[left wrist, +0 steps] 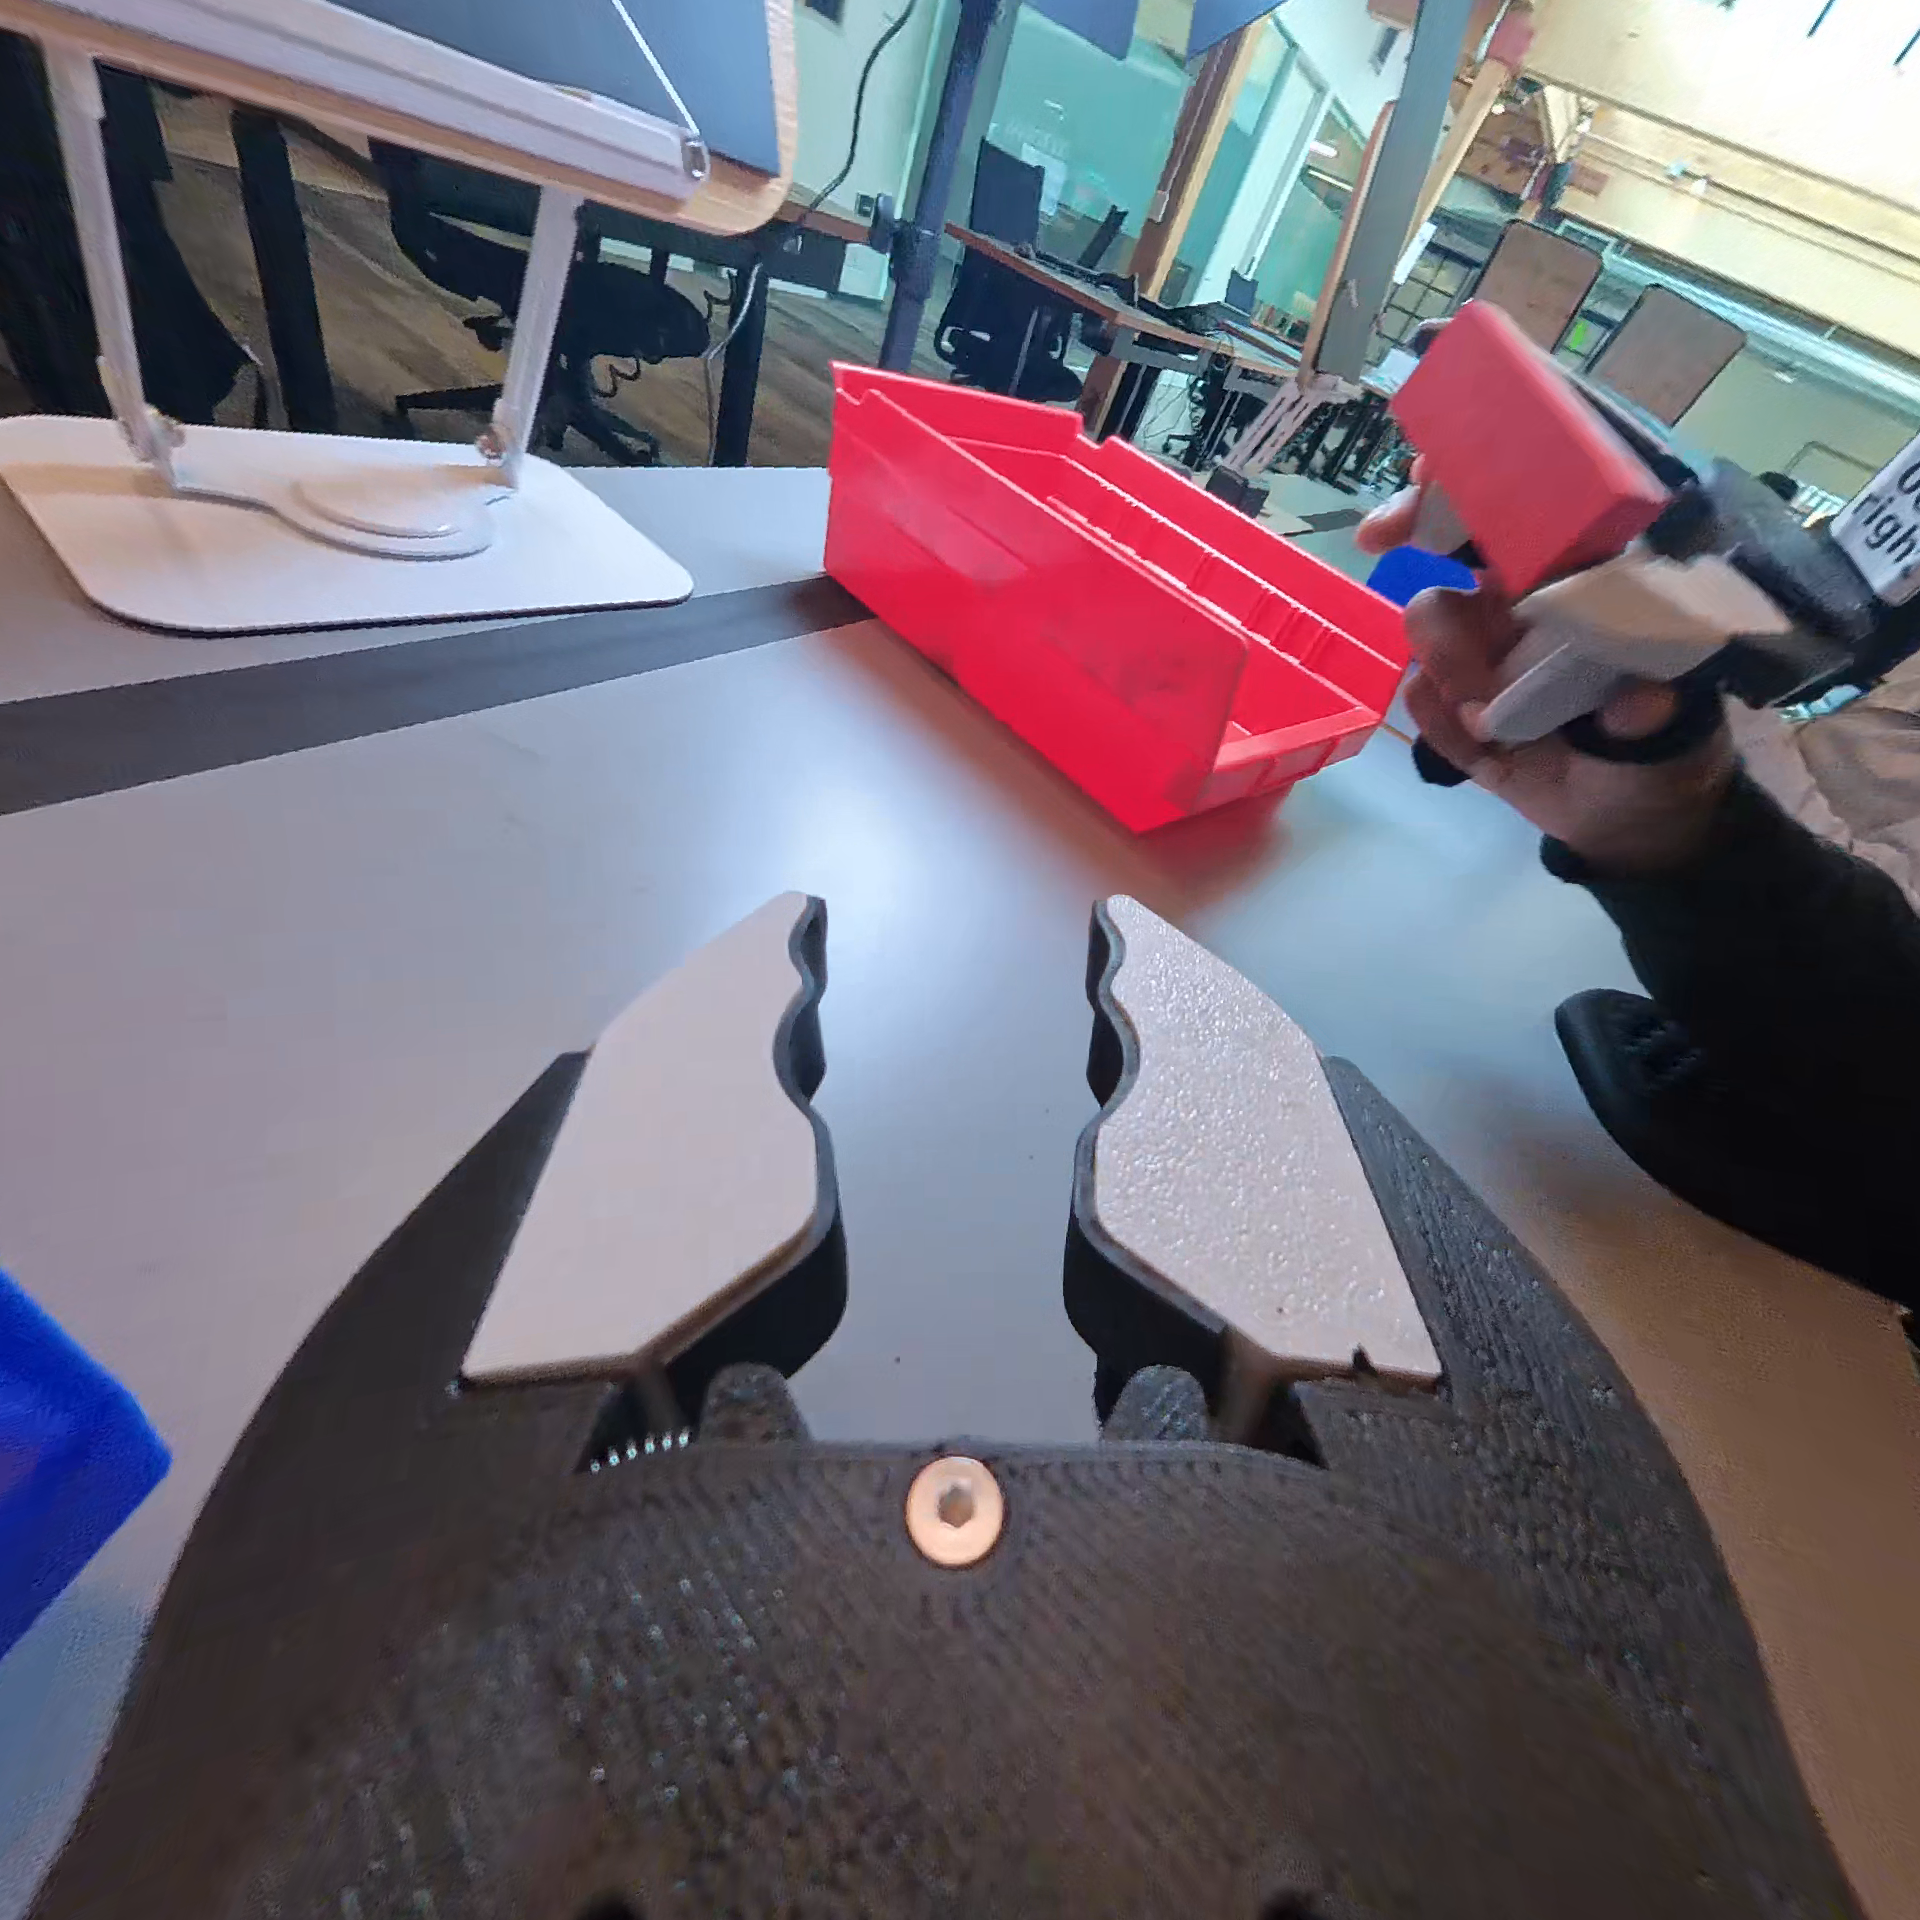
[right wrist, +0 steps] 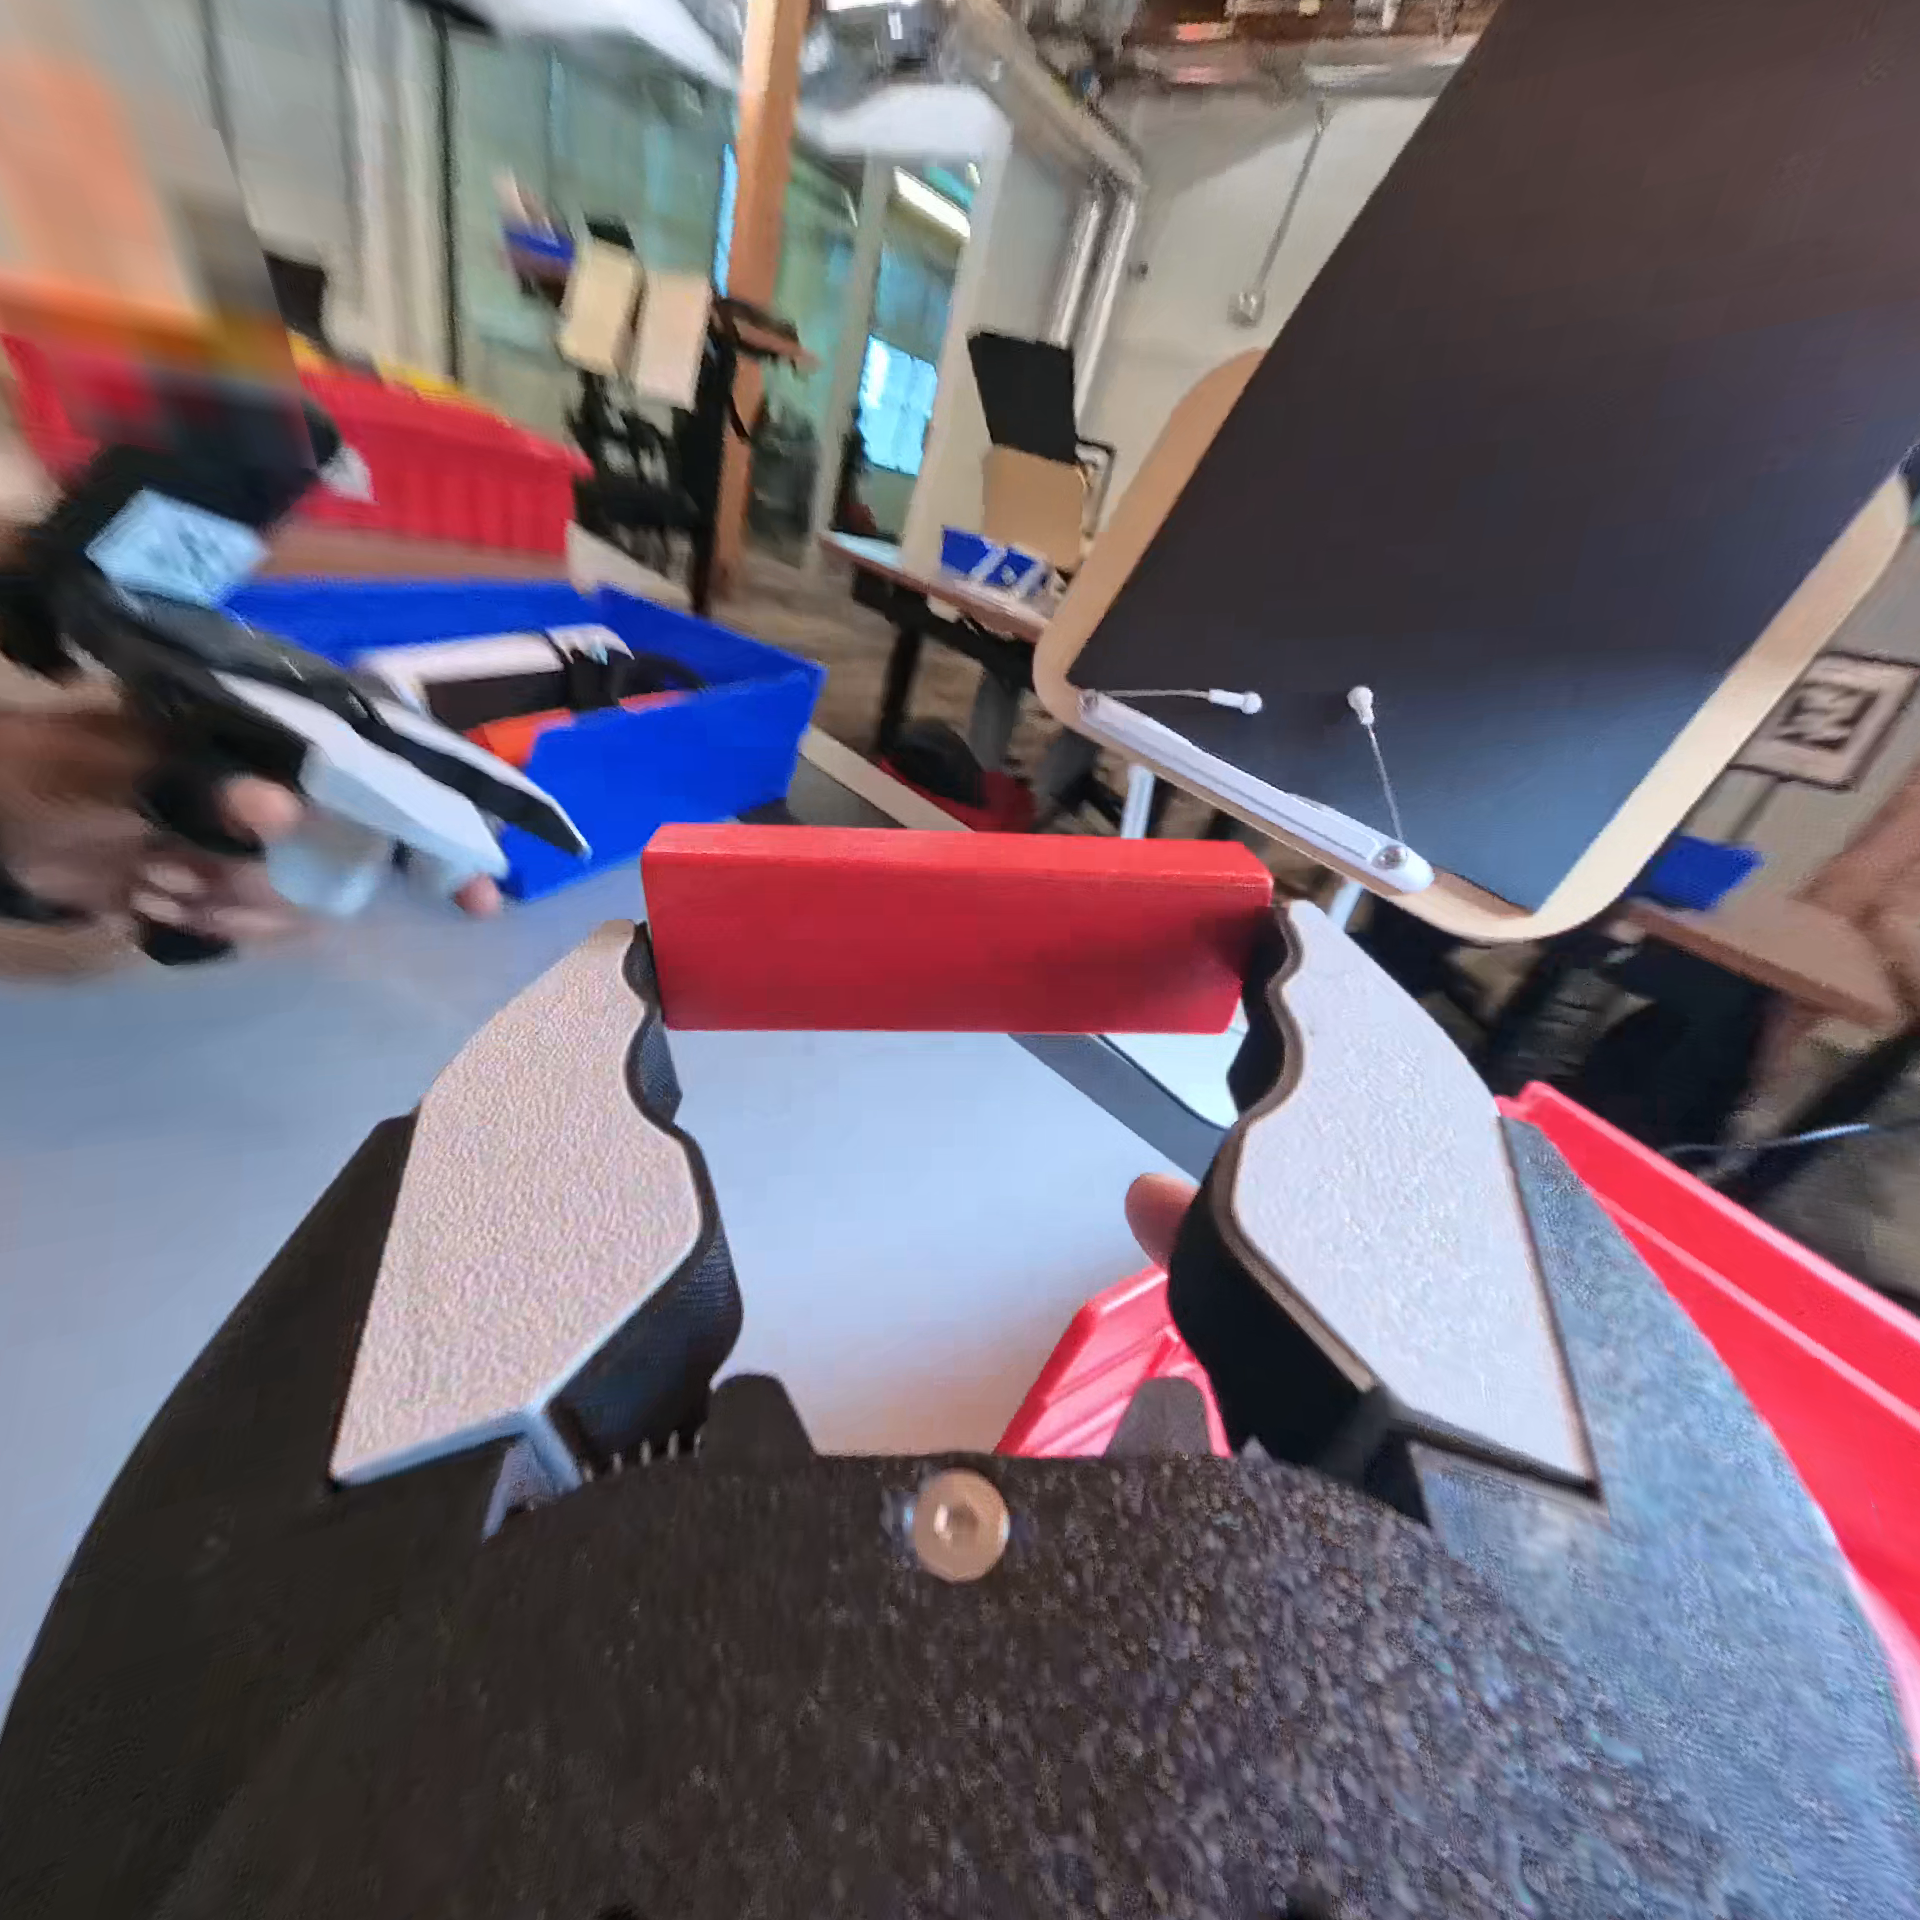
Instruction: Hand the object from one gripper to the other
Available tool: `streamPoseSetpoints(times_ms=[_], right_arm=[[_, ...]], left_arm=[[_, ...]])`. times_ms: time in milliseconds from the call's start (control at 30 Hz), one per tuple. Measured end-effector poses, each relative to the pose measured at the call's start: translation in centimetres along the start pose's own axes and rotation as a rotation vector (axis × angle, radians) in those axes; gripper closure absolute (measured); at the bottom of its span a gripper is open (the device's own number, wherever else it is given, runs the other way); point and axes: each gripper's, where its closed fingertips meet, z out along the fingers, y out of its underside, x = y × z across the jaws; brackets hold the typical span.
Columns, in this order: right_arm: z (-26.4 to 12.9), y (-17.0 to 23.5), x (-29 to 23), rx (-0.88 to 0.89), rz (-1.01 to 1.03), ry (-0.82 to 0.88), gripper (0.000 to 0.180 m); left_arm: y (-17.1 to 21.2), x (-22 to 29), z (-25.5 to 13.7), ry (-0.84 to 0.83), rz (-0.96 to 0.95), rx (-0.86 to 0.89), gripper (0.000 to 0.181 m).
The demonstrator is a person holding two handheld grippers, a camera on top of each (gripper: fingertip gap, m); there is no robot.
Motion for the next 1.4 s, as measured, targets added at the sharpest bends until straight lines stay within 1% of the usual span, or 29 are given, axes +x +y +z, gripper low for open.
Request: streamPoseSetpoints(times_ms=[167,300,400,533,633,733,900,1067,1267,1333,1400], right_arm=[[-2.7,-2.2,2.6,0.167,0.280,-0.099,0.074],[-4.1,-2.5,3.7,0.232,0.437,-0.190,0.074],[-4.5,-2.3,3.2,0.253,0.551,-0.302,0.074],[-4.5,-2.2,1.0,0.252,0.695,-0.521,0.074],[-4.4,-2.0,-1.2,0.218,0.772,-0.674,0.074],[-3.9,-1.6,-3.5,0.172,0.821,-0.787,0.074],[-2.7,-0.3,-7.2,0.025,0.915,-0.929,0.074],[-1.4,1.4,-10.3,-0.128,0.984,-0.983,0.073],[-0.4,2.6,-13.2,-0.243,1.055,-1.018,0.073],[-0.4,2.9,-13.9,-0.273,1.055,-1.030,0.073],[-0.4,3.0,-14.7,-0.290,1.048,-1.050,0.073]], left_arm=[[0.0,-0.6,-0.1,-0.002,0.000,0.015,0.132],[-0.6,0.0,-0.2,0.030,0.020,0.051,0.132],[-1.0,0.9,-0.3,0.054,0.062,0.077,0.131],[-1.2,2.1,-0.2,0.084,0.131,0.097,0.131],[-1.3,3.7,-0.1,0.124,0.206,0.108,0.128],[-1.1,5.5,0.1,0.148,0.312,0.103,0.128],[-0.1,8.6,0.7,0.121,0.640,0.092,0.130],[0.9,10.7,1.4,0.084,0.859,0.085,0.129],[1.7,11.5,1.9,-0.003,1.101,0.078,0.128],[1.9,11.9,2.1,-0.011,1.137,0.084,0.128],[2.0,12.4,2.2,0.003,1.133,0.089,0.128]])
